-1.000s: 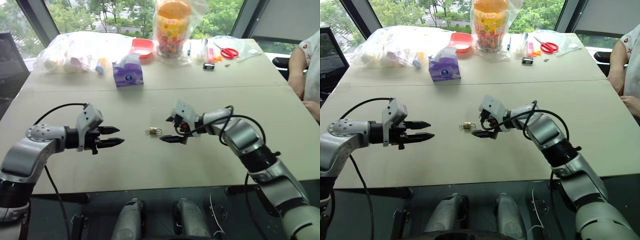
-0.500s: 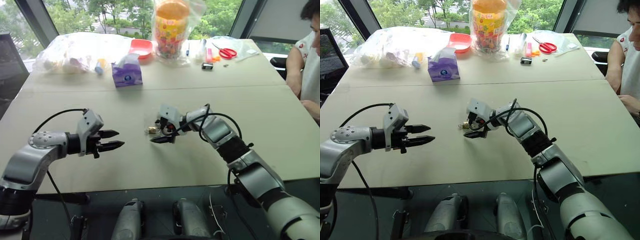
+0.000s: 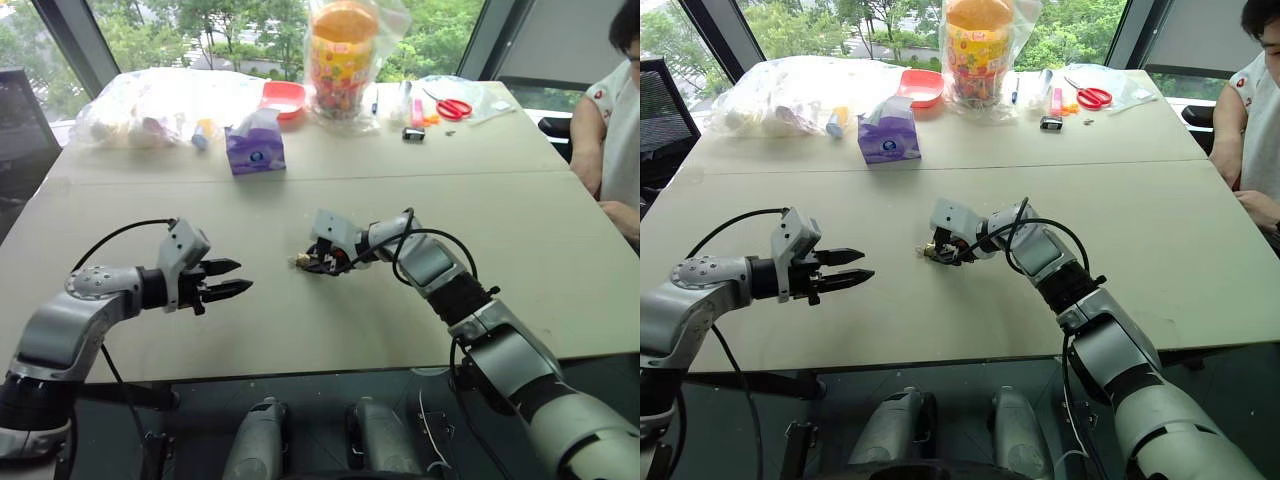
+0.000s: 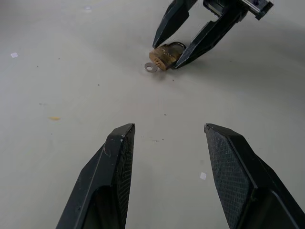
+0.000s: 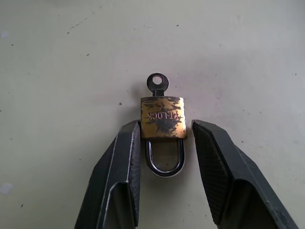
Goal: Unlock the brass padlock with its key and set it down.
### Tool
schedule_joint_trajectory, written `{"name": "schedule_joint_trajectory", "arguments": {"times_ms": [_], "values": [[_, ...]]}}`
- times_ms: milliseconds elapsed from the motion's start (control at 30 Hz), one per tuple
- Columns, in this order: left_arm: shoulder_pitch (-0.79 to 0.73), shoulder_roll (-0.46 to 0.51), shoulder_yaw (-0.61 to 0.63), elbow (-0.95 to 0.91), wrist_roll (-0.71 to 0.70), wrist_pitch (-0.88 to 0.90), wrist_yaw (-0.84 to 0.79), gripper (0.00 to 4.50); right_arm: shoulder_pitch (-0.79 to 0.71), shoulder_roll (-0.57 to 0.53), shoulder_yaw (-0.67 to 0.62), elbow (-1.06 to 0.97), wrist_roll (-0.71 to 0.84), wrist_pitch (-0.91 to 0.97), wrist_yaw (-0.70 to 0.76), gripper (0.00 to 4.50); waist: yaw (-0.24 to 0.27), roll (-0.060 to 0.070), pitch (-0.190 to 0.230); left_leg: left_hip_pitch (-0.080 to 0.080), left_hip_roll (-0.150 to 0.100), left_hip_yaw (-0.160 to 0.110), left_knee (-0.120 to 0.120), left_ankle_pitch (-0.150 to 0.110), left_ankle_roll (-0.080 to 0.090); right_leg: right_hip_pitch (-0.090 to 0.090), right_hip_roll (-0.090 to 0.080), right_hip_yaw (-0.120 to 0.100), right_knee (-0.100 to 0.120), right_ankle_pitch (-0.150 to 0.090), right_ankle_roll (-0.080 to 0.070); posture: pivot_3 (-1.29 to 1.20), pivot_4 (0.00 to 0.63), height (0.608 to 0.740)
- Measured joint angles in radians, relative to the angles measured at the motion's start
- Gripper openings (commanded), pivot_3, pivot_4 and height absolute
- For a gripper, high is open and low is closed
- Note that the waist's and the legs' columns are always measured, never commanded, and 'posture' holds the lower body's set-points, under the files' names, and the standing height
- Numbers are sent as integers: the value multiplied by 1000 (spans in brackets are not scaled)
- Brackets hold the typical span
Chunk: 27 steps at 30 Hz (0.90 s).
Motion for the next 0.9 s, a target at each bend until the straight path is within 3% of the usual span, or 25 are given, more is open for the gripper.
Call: {"name": "schedule_joint_trajectory", "arguments": {"times_ms": [233,533,733,900], "values": [[-141,-120,11,188,-52,4,5,2428,32,-67,-70,-182,-27,-63,-57,1634,0,0,0,0,0,0,1,0,0,0,1,0,0,1,2,0,150,740],[-186,-127,2,258,-45,-2,-25,2428,99,-75,-101,-284,-3,61,-53,1634,-2,0,0,0,1,0,0,0,0,0,2,0,1,1,2,0,150,740],[-169,-96,-1,258,-26,-6,-40,2428,100,-37,-98,-278,25,145,-41,4452,-3,0,0,0,1,0,0,0,0,0,2,0,0,1,2,0,150,740],[-95,-29,2,215,-9,-7,-67,2428,53,-14,-57,-217,2,181,-37,4452,-6,0,0,0,1,0,0,0,0,-1,2,0,1,1,1,0,150,740]]}}
